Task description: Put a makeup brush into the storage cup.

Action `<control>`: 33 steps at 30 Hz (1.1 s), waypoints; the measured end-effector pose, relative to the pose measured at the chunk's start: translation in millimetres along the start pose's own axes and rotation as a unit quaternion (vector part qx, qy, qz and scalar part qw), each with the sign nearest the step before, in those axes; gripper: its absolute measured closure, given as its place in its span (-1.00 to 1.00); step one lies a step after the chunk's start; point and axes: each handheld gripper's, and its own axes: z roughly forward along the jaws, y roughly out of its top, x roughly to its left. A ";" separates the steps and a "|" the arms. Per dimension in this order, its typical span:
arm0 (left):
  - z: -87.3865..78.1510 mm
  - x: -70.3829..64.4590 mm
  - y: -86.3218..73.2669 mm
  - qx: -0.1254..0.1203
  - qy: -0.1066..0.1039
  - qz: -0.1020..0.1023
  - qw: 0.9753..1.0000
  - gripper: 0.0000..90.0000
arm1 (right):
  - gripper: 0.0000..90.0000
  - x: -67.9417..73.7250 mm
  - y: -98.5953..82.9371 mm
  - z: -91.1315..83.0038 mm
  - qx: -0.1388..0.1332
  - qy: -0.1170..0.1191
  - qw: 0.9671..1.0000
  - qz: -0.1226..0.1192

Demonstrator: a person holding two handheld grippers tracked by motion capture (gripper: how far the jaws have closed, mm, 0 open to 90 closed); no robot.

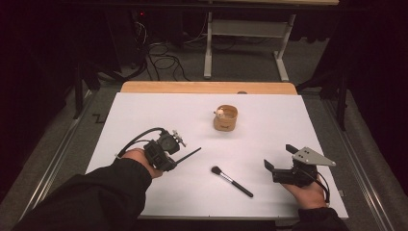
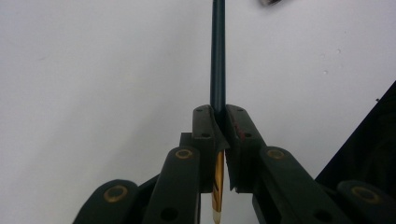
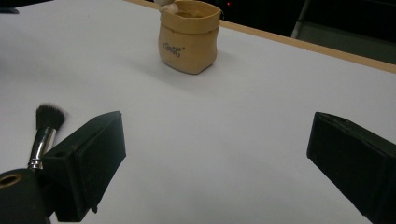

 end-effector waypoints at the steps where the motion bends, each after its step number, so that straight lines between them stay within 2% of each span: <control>1: -2.8 1.7 1.1 0.002 -0.001 0.001 1.000 0.85 | -0.89 0.1 -0.1 0.2 0.001 0.000 1.000 0.000; 2: -7.6 5.1 4.1 0.000 -0.001 0.007 1.000 0.85 | -0.88 0.4 -0.2 0.6 0.001 0.001 1.000 -0.002; 5: -8.4 9.1 7.6 0.000 -0.004 0.009 1.000 0.85 | -0.88 1.0 0.0 0.7 0.000 0.002 1.000 -0.004; 9: -2.3 11.6 14.9 0.002 -0.008 0.018 1.000 0.85 | -0.88 0.5 -0.1 0.6 0.000 0.002 1.000 -0.003; 11: 0.6 10.5 18.4 0.002 0.000 0.029 1.000 0.85 | -0.88 0.1 -0.3 0.7 0.001 0.001 1.000 -0.002; 13: 2.7 9.7 21.3 -0.001 0.000 0.036 0.999 0.85 | -0.88 0.4 -0.4 0.5 0.002 0.002 1.000 -0.001; 15: 3.3 9.1 24.5 -0.010 0.001 0.041 0.999 0.85 | -0.88 0.4 -0.5 0.7 0.001 0.003 1.000 -0.001; 18: 3.8 8.9 30.3 -0.038 -0.007 0.044 0.998 0.85 | -0.88 1.2 -0.8 1.3 0.002 0.004 1.000 -0.002; 20: 8.6 7.2 34.3 -0.044 -0.010 0.049 0.998 0.85 | -0.88 1.5 -1.1 1.7 0.001 0.005 1.000 -0.003; 25: 20.8 -3.1 43.6 -0.030 -0.021 0.073 0.997 0.85 | -0.88 1.6 -1.6 3.3 0.003 0.006 1.000 -0.003; 28: 23.7 -10.9 50.6 -0.022 -0.019 0.097 0.995 0.85 | -0.88 2.6 -1.3 3.0 0.003 0.007 1.000 -0.005; 33: 22.1 -16.2 55.2 -0.019 -0.021 0.112 0.993 0.85 | -0.88 3.3 -1.0 3.2 -0.001 0.007 1.000 -0.009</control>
